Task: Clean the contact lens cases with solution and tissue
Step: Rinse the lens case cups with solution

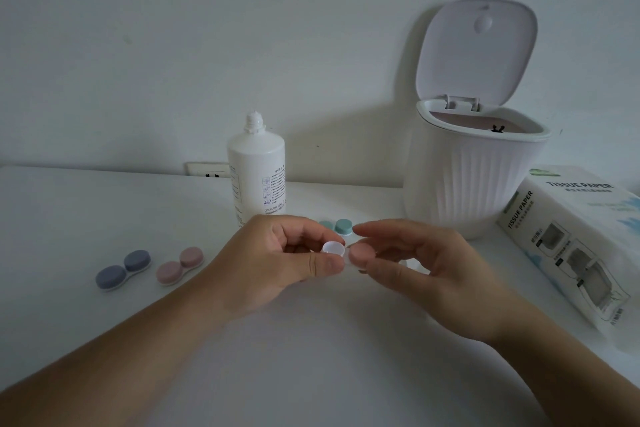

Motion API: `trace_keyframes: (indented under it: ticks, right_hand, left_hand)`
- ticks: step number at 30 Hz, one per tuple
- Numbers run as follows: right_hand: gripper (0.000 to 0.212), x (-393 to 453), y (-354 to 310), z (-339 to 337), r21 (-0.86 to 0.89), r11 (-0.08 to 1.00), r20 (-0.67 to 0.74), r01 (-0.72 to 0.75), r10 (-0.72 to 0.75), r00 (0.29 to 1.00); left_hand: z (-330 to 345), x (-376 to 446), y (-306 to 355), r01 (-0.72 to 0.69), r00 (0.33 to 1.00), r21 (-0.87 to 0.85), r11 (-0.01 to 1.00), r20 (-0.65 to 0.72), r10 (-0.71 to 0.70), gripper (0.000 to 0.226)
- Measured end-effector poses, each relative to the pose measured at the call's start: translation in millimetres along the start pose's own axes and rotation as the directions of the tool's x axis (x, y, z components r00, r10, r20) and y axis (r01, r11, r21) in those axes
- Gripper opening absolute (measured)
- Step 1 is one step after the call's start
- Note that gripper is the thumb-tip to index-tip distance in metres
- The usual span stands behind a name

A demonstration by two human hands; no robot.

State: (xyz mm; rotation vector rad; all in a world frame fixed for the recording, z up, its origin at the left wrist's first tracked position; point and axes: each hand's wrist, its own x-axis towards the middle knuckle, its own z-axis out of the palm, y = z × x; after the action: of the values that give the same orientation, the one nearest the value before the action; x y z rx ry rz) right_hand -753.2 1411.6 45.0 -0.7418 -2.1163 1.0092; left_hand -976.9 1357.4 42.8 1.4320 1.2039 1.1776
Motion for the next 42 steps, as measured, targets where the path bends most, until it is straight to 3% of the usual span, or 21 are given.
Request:
trace_keyframes:
  ticks: [7,14,21,25,28,34,38,42]
  right_hand:
    - [0.023,0.8,2.7,4.7,-0.037,0.999,-0.054,-0.002,0.0,0.999]
    - [0.043,0.0,7.3,3.8,0.003,1.0,0.015,-0.023,0.023,1.0]
    - [0.015,0.4,4.2,6.3,-0.028,0.999,-0.032,-0.029,0.028,0.999]
    - [0.027,-0.1,4.6,7.1,-0.083,0.996,-0.043,-0.046,0.042,0.998]
    - [0.037,-1.3,3.9,3.9,-0.028,0.998,0.004,-0.056,0.056,0.998]
    - [0.016,-0.6,1.8,4.5,-0.105,0.994,-0.017,-0.038,0.037,0.999]
    - [0.036,-0.6,1.6,5.7,-0.173,0.983,-0.062,-0.057,0.047,0.997]
    - [0.045,-1.0,1.0,2.7,-0.11,0.993,0.016,-0.045,0.047,0.999]
  left_hand:
    - [-0.4,0.4,-1.8,0.006,1.0,0.026,1.0,0.002,-0.006,0.02]
    - [-0.2,-0.5,0.4,-0.01,1.0,0.023,1.0,-0.002,0.01,0.02]
    - [-0.2,-0.9,-0.7,-0.006,1.0,0.023,1.0,-0.005,0.006,0.024]
    - [0.9,-0.4,-0.2,-0.015,1.0,0.034,0.999,-0.003,0.016,0.025]
    - [-0.1,0.0,0.1,-0.016,1.0,0.028,0.999,-0.011,0.017,0.024]
    - [-0.7,-0.7,-0.4,-0.004,1.0,0.068,0.998,-0.012,0.005,0.026]
    - [0.7,-0.6,-1.1,-0.009,1.0,0.064,0.998,-0.017,0.01,0.031]
    - [-0.4,1.3,-2.1,-0.011,1.0,0.07,0.997,-0.022,0.012,0.023]
